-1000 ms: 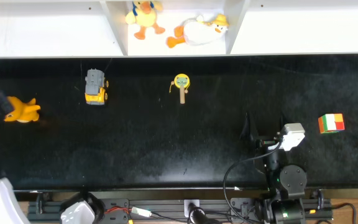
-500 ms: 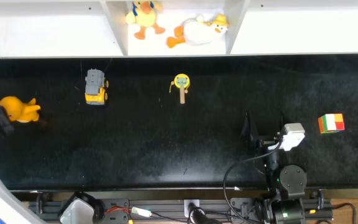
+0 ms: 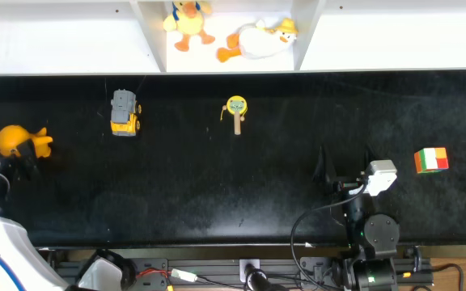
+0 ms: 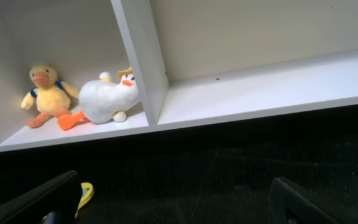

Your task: Store Toys

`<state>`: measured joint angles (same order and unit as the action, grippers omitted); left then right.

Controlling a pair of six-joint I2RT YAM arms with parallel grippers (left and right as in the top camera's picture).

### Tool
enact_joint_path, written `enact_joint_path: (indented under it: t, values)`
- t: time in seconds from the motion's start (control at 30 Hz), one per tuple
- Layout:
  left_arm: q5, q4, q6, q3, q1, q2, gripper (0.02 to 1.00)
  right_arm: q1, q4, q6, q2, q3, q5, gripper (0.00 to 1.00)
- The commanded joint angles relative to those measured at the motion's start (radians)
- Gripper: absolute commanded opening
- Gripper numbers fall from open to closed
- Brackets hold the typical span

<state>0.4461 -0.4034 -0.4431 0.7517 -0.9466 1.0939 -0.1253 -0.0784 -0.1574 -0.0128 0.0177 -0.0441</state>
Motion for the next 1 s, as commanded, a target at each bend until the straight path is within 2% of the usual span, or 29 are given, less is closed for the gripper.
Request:
enact_joint_path:
  t: [0.03,0.1,0.23,0.63,0.7,0.8,1.0]
  values:
    - [0.064,0.058,-0.057,-0.058,-0.05,-0.003,0.993,-0.005,0.003,-0.007,0.009,-0.013,-0.005,0.996]
    - [0.089,0.1,-0.06,-0.084,-0.069,-0.003,0.996,-0.005,0.003,-0.007,0.009,-0.013,-0.005,0.996]
    - [0.204,0.192,-0.09,-0.13,-0.1,0.031,0.996,-0.005,0.003,-0.007,0.009,-0.013,-0.005,0.996]
    - [0.291,0.356,-0.114,-0.143,-0.102,0.236,0.985,-0.005,0.003,-0.007,0.009,-0.013,-0.005,0.996]
    - [0.294,0.357,-0.114,-0.143,-0.102,0.242,0.923,-0.005,0.003,-0.007,0.009,-0.013,-0.005,0.996]
    - [0.294,0.36,-0.114,-0.143,-0.102,0.242,0.733,-0.005,0.003,-0.007,0.009,-0.013,-0.005,0.996]
    - [0.294,0.358,-0.109,-0.143,-0.102,0.242,0.481,-0.005,0.003,-0.007,0.009,-0.013,-0.005,0.993]
